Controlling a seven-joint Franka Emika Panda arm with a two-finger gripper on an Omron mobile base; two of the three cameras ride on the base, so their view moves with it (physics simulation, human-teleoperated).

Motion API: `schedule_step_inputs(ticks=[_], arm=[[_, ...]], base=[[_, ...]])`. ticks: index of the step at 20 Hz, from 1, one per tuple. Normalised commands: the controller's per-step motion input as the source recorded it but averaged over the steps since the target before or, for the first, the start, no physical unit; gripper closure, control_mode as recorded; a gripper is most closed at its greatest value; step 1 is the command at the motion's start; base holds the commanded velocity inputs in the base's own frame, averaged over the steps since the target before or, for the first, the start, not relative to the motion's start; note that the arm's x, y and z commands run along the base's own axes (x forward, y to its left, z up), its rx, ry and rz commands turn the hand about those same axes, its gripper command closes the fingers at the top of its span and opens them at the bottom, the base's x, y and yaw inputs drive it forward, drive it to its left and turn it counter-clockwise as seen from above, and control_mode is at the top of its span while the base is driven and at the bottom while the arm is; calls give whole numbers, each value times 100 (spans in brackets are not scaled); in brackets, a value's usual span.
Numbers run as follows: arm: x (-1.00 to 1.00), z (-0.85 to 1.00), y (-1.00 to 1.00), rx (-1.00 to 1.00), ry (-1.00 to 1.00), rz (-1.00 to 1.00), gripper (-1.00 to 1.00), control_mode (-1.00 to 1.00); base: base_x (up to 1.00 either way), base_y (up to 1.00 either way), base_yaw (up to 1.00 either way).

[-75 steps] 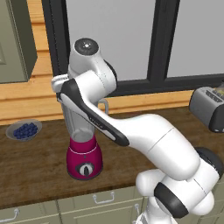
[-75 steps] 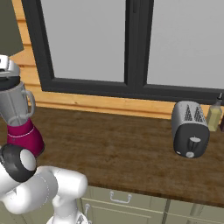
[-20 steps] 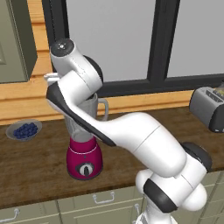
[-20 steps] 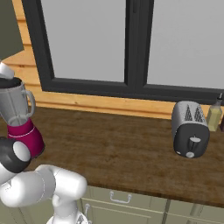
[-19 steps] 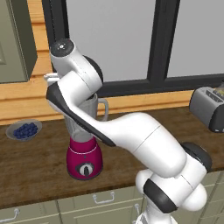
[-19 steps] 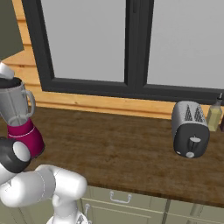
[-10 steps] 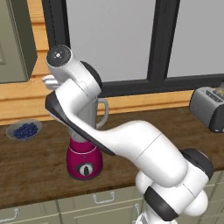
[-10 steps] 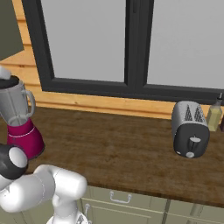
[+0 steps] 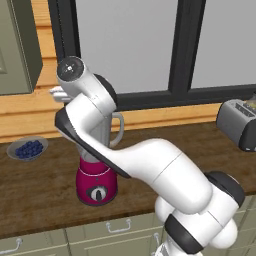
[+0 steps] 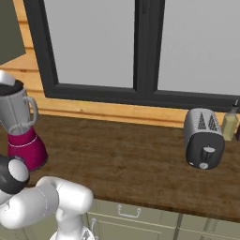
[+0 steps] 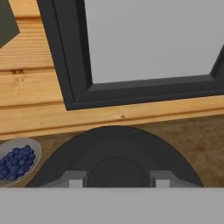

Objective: Close the lid blender by securely placing the lid on top.

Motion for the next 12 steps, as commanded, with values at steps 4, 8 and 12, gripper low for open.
schedule_step_inputs(ticks=[4, 8, 12], arm=[[29, 0, 0, 0, -6, -4, 100, -100], [0, -23, 0, -4, 0, 0, 100, -100], [-19, -25, 1, -2, 0, 0, 100, -100]], base=[[0, 0, 0], [0, 0, 0], [0, 0, 0]])
